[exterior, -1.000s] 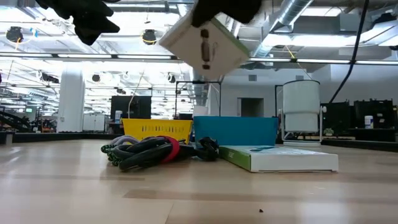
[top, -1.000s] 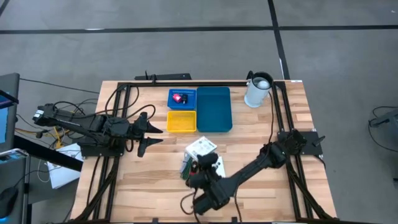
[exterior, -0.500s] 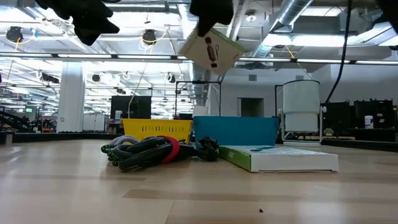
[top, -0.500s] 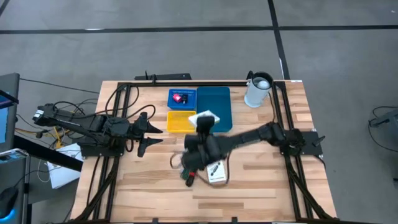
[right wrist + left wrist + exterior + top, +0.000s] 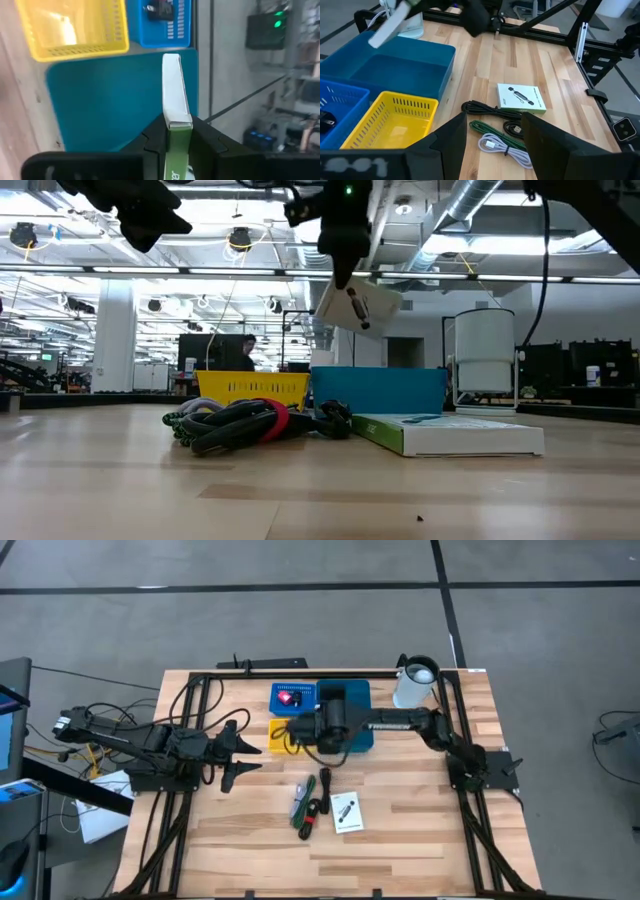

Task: Pick and place items into bin
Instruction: Put the left SD card reader box into the blue bin, then put the white USB cable into the yellow basket

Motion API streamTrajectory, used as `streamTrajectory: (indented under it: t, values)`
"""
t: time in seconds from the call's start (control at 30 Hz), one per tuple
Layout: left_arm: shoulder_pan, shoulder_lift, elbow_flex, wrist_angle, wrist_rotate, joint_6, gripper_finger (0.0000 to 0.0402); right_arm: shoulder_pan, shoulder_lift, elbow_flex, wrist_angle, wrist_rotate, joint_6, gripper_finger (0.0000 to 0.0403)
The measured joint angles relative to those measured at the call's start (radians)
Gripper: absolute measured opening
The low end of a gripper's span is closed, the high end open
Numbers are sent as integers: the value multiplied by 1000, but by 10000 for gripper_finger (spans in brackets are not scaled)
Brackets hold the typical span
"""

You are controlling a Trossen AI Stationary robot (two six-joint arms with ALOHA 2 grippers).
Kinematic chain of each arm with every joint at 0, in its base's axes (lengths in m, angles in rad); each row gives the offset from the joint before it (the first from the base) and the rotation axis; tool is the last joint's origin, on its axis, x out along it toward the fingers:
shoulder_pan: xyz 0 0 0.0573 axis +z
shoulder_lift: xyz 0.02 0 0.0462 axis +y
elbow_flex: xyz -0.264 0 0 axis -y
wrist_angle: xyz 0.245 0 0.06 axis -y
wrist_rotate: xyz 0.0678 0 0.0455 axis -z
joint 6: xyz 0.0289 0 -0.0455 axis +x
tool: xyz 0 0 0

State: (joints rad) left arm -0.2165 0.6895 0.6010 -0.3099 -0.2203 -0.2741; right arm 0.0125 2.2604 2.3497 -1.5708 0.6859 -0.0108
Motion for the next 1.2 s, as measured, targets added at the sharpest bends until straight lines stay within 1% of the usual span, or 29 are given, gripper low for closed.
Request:
streamTrajectory:
  t: [0.13,0.4,0.7,0.9,1.2]
  values:
    - [0,0,0,0,0,2,177,-46,0,0,0,-53,-17,59]
    - [0,0,0,0,0,3,177,-90,0,0,0,-110,-16,60]
    - [0,0,0,0,0,24,177,-89,0,0,0,-115,-16,63]
    - [0,0,0,0,0,26,177,-104,0,0,0,-113,41,86]
    - [0,0,0,0,0,27,177,-120,0,0,0,-110,45,124]
